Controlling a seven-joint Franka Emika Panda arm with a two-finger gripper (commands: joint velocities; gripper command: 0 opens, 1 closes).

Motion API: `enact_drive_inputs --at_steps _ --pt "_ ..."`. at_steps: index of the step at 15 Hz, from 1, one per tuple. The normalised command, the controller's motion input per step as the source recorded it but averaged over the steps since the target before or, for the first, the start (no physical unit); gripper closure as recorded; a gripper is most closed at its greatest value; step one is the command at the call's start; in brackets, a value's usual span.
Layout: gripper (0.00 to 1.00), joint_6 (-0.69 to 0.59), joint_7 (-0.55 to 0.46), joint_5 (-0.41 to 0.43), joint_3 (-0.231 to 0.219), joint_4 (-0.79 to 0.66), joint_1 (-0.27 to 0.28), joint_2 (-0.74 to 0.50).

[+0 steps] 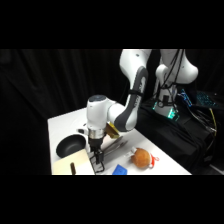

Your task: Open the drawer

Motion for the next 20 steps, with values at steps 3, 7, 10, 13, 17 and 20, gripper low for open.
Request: enact_drive_inputs --at_steps 3,7,10,13,17,20 --pt "0.0 0.17 -0.02 0.051 0.065 0.01 -0.047 0.03" --pt "0.0 0.22 0.0 0.025 0.016 -0.15 -0.016 -0.1" --pt "0.0 0.24 0.0 0.012 -0.009 -0.28 -0.013 -0.17" --pt "0.0 0.27 0.0 0.011 -0.007 -0.38 -0.015 -0.22" --pt "0.0 0.29 0.0 -0.001 -0.032 -0.48 0.003 -0.27" --pt "0.0 0.27 -0.01 -0.018 -0.079 -0.51 0.028 -0.3"
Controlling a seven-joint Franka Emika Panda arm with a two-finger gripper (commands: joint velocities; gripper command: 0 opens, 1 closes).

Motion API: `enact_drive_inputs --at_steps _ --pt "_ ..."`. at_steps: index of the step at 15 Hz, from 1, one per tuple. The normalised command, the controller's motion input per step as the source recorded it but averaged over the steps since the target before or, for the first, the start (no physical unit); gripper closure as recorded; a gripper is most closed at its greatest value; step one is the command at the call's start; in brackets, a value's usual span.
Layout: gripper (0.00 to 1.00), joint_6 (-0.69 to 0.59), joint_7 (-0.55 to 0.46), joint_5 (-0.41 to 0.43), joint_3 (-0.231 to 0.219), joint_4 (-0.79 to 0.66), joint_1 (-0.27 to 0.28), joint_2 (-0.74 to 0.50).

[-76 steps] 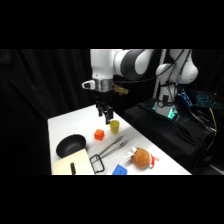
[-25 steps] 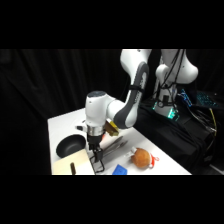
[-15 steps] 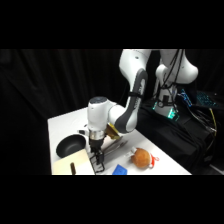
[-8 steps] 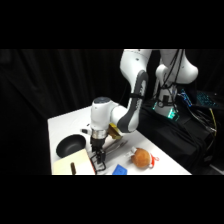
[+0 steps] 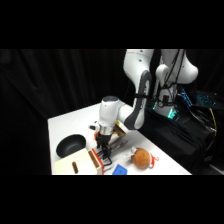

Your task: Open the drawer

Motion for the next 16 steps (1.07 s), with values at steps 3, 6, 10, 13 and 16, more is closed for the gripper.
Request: enact_drive_inputs --at_steps 3,6,10,13,16 --pt "0.0 0.21 -0.01 -0.03 -0.11 -0.48 0.061 -0.3" --pt "0.0 0.17 -0.02 -0.042 -0.135 -0.46 0.103 -0.31" --pt "0.0 0.13 -0.03 -0.055 -0.167 -0.46 0.155 -0.35" --pt "0.0 0.08 -0.04 -0.06 -0.137 -0.42 0.145 -0.39" --pt "0.0 0.01 -0.05 -0.071 -0.132 -0.36 0.137 -0.4"
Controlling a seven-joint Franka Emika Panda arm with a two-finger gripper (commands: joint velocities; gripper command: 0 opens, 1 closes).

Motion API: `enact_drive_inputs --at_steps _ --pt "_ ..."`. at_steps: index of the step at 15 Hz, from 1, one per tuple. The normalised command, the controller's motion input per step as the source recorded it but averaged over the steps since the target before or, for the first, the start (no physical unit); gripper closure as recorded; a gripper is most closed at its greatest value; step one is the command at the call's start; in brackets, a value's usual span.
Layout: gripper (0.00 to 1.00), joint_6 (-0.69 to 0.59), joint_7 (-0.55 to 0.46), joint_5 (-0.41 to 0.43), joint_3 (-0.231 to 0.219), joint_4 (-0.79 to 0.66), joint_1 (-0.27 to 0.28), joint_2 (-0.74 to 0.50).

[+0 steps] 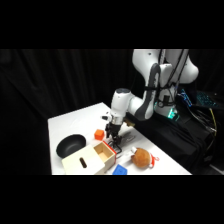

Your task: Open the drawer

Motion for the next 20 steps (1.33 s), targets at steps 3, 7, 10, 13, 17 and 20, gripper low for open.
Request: enact_drive_inputs --at_steps 3,7,10,13,17,20 --pt "0.0 -0.08 -0.05 -0.079 -0.085 -0.3 0.1 -0.4" --pt "0.0 -0.31 -0.07 -0.083 0.056 -0.25 -0.048 -0.48" --pt "0.0 -0.57 -0.09 -0.075 0.158 -0.27 -0.163 -0.67" --pt "0.0 -0.57 -0.08 -0.086 0.116 -0.23 -0.165 -0.71" --pt "0.0 -0.51 -0.11 -0.054 0.1 -0.1 -0.181 -0.57" --pt "0.0 -0.39 -0.15 0.013 0.081 0.03 -0.154 -0.35"
